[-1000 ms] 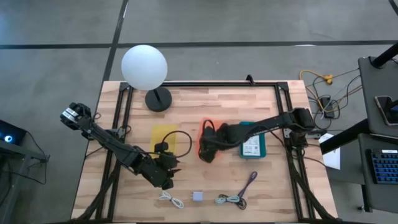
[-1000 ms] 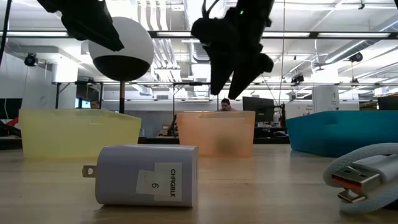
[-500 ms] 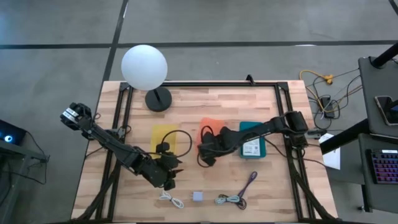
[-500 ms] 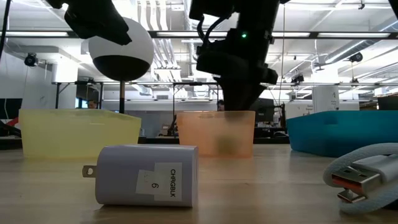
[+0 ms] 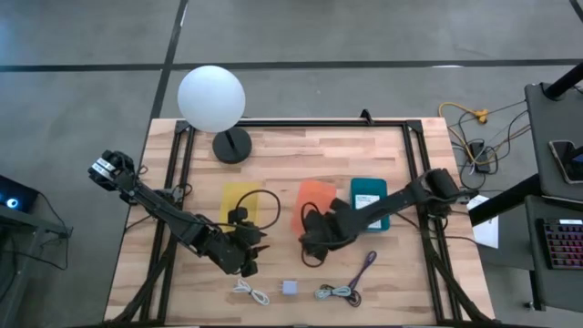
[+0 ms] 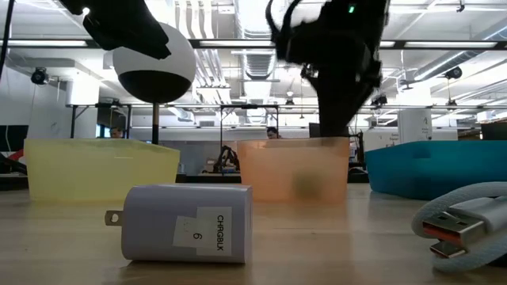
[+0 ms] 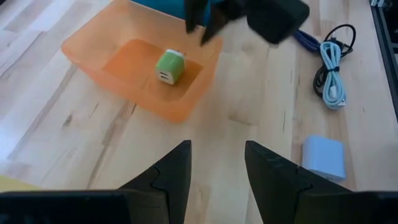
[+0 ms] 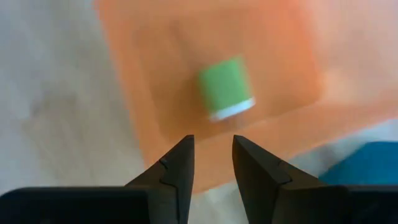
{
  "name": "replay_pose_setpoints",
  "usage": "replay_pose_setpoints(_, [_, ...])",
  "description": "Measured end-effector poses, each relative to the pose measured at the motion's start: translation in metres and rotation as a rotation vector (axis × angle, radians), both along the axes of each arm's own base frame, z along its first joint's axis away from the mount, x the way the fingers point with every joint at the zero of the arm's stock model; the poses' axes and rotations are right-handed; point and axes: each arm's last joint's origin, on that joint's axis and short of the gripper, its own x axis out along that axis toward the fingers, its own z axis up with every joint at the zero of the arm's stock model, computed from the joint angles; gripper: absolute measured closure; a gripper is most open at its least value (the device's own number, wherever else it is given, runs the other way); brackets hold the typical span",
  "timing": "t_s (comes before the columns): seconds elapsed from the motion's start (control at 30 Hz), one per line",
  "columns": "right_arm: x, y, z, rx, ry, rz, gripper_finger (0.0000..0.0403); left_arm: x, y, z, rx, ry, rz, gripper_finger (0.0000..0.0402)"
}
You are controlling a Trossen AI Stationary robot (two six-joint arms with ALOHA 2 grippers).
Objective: Pick and place items into bin
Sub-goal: Put the blue charger adapter into the orange bin
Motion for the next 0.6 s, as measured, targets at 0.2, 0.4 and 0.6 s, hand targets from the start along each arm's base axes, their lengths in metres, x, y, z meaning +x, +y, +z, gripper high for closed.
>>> replay_pose_setpoints(0.2, [-0.015, 0.029, 0.043, -0.091, -0.257, 0.057, 0.0307, 0.000, -0.001, -0.001, -0.018, 0.015, -0.023, 0.0267])
replay_pose_setpoints(0.4, [-0.008, 0.094, 0.043, 0.106, -0.405, 0.536, 0.0296, -0.003, -0.002, -0.007, -0.037, 0.068, -0.094, 0.0267])
replay_pose_setpoints(0.6, [0.006, 0.107, 0.021, 0.111, -0.388, 0.535, 0.0208, -0.006, 0.000, -0.018, -0.083, 0.101, -0.068, 0.0267])
